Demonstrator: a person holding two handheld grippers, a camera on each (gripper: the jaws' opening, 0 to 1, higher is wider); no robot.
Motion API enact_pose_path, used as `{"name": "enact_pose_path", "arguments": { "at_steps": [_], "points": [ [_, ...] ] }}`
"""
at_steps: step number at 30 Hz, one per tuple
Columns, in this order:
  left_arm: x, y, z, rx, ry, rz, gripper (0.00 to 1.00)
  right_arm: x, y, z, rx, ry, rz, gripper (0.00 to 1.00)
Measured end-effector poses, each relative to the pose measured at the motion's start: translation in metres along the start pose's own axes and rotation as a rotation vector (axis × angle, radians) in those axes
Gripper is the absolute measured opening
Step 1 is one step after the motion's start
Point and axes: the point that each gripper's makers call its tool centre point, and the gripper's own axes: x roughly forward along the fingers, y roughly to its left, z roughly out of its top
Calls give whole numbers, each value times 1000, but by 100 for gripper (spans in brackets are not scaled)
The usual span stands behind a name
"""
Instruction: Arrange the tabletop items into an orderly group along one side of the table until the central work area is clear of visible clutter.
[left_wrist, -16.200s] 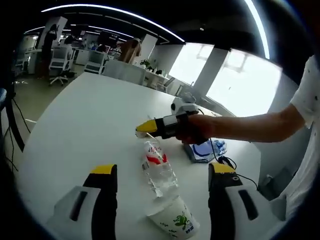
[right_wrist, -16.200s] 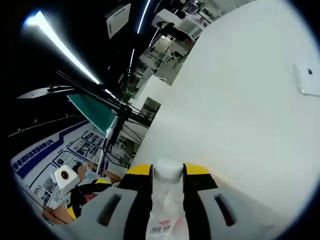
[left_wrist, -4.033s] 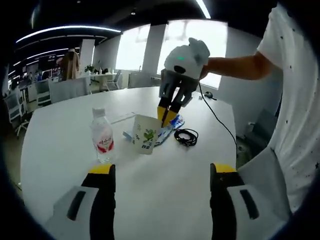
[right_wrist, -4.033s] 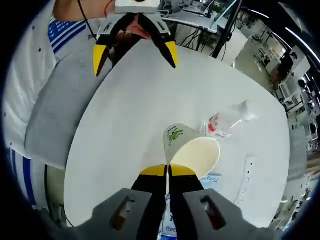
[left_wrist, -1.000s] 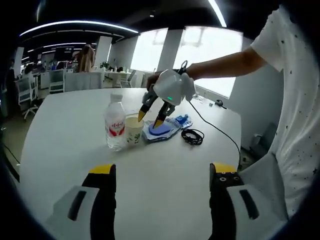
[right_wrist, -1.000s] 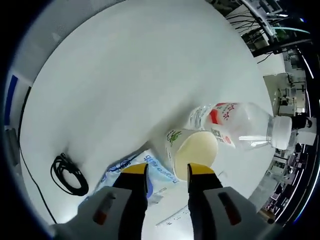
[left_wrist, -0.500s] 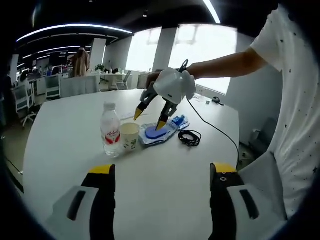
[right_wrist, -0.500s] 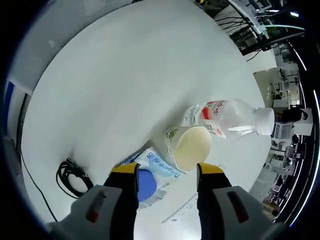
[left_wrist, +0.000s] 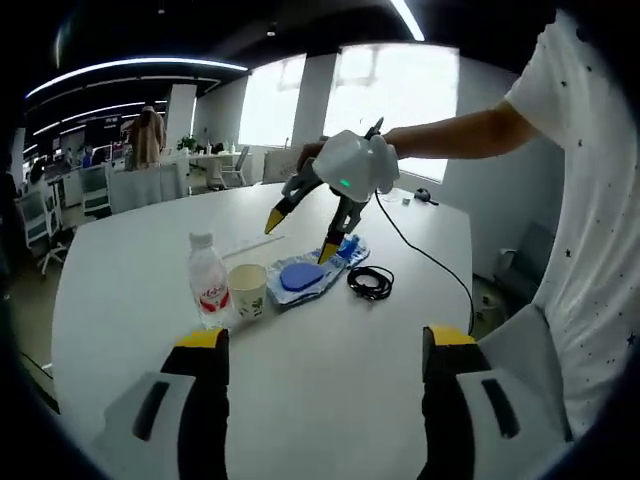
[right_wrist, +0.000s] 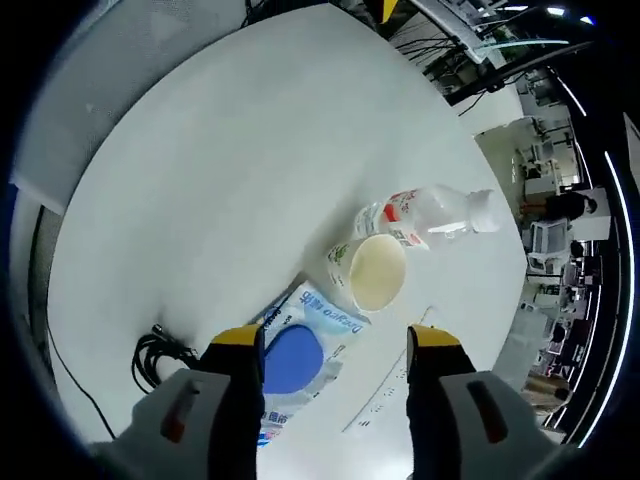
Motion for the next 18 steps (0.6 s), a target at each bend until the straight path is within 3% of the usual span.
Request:
{"name": "enact_pose_path", "arguments": {
  "at_steps": [18],
  "points": [
    [10,-22,31,91,17,-44,83,-61,31,-29,255,-31,-132,60]
  ]
}}
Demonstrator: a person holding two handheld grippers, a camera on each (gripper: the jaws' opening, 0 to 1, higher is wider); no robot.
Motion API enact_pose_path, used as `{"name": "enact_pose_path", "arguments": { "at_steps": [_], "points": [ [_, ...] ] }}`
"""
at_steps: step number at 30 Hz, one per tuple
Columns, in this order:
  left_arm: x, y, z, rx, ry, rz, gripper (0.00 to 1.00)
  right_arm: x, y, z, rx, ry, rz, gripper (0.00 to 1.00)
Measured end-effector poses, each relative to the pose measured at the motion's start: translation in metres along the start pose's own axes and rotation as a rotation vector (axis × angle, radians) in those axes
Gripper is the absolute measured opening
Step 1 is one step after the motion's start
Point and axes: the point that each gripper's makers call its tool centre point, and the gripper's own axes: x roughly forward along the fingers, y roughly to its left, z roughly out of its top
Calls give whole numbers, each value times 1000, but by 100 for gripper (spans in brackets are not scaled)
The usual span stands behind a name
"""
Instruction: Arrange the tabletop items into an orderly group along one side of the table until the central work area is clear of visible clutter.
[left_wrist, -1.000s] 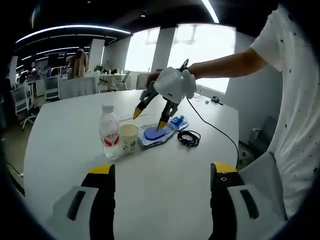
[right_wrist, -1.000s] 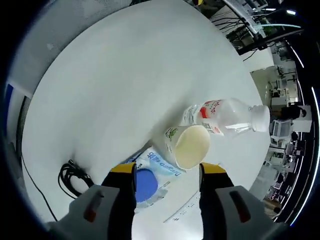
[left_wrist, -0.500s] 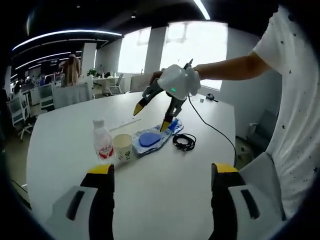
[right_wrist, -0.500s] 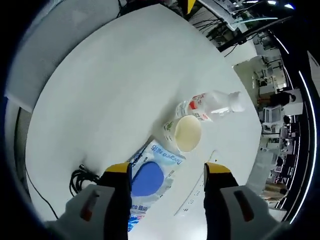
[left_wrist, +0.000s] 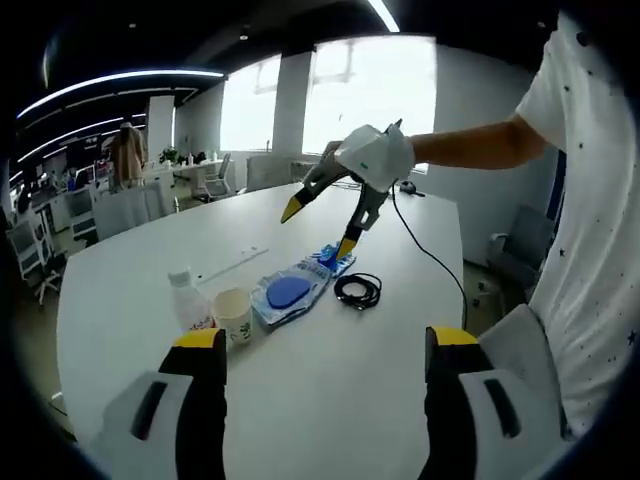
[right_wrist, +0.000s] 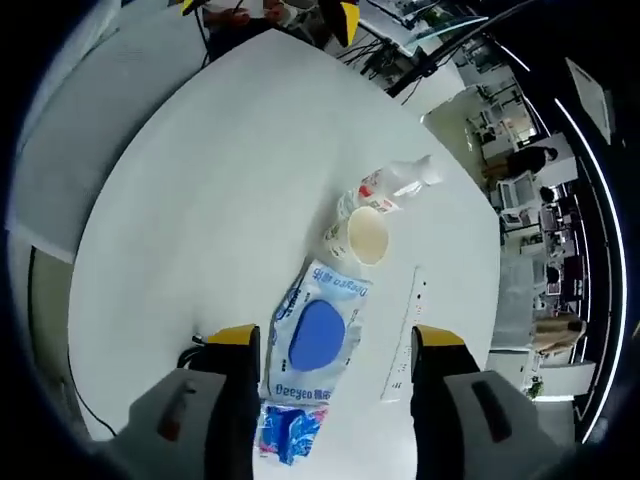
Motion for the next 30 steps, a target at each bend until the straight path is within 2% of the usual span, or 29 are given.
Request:
{"name": "enact_pose_path", "arguments": {
  "at_steps": [10,17,26,30],
  "points": [
    [5,-4,8,60,31,-3,86,-36,28,-31,202,-30,-65,61],
    [10,-13,14,85,40,-9,89,-55,54,-58,299,-12,-89,62],
    [19,-24,16,105,52,-18,93,-82,88,-82,488,-45,-136,63],
    [22,-26,16,106,53,-18,95,-93,108,-88,610,-81,-156,65]
  ]
}}
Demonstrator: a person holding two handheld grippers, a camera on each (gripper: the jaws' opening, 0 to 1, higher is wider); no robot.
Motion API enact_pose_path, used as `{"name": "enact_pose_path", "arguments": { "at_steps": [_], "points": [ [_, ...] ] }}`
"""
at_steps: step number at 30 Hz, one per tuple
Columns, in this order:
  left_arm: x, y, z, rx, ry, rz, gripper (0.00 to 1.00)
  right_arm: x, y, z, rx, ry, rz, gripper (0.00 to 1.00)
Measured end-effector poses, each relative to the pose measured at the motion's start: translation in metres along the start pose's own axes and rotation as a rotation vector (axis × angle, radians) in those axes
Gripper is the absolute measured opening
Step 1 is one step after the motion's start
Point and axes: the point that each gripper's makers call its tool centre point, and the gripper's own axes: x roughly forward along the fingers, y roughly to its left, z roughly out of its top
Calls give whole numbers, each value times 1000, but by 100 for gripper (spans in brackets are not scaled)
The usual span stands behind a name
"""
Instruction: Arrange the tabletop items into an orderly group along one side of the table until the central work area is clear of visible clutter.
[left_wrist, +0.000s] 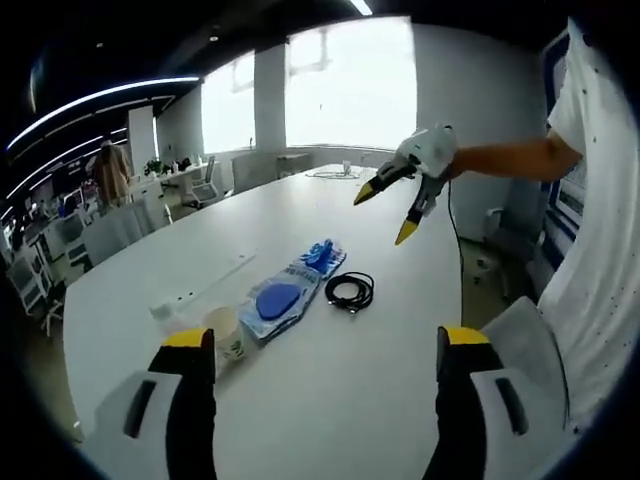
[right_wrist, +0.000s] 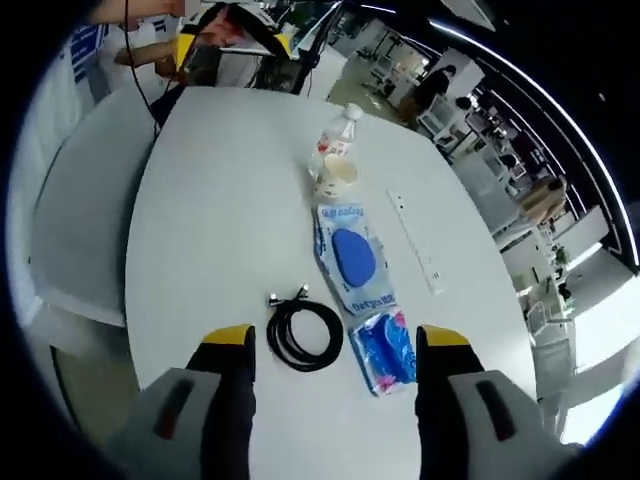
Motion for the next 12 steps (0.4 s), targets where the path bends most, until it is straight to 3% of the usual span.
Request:
{"name": "enact_pose_path", "arguments": {
  "at_steps": [12],
  "points": [
    [5,-12,-15,-38,23,17,100,-32,38,-48,290,-46,-24,72]
  ]
}}
